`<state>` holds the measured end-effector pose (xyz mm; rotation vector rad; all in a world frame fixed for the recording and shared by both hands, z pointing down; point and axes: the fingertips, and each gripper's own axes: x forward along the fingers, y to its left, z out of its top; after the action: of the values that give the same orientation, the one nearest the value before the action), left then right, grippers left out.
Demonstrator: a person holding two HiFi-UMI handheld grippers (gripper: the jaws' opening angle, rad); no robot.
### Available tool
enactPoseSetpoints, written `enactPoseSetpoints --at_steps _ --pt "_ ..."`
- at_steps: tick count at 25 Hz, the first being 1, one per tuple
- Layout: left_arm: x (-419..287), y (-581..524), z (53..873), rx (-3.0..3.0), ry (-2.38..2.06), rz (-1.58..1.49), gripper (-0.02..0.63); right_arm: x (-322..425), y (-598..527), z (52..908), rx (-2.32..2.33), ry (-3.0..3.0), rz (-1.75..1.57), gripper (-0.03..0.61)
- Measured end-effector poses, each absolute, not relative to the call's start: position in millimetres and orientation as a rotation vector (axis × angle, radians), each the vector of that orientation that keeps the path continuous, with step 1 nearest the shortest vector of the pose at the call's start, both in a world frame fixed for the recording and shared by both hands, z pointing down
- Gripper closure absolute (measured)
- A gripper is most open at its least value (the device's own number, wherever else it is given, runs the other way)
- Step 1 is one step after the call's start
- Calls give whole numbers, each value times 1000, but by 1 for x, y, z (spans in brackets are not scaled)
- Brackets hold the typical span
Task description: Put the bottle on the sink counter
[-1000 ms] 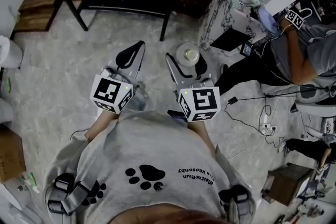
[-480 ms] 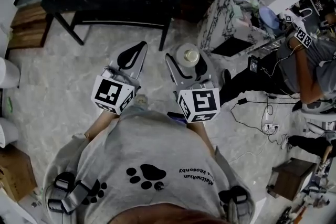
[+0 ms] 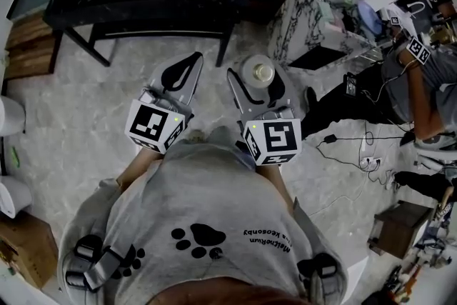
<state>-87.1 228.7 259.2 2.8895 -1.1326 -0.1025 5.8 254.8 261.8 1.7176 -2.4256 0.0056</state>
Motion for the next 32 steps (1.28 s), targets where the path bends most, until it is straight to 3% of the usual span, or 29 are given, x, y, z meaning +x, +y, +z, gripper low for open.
enactPoseSetpoints --at_steps 15,32 --pt "-89 200 272 2869 -1119 -91 612 1 221 270 1691 -2437 10 248" --pt "-51 49 271 2822 -1210 -86 612 40 60 266 1579 -2494 -10 249"
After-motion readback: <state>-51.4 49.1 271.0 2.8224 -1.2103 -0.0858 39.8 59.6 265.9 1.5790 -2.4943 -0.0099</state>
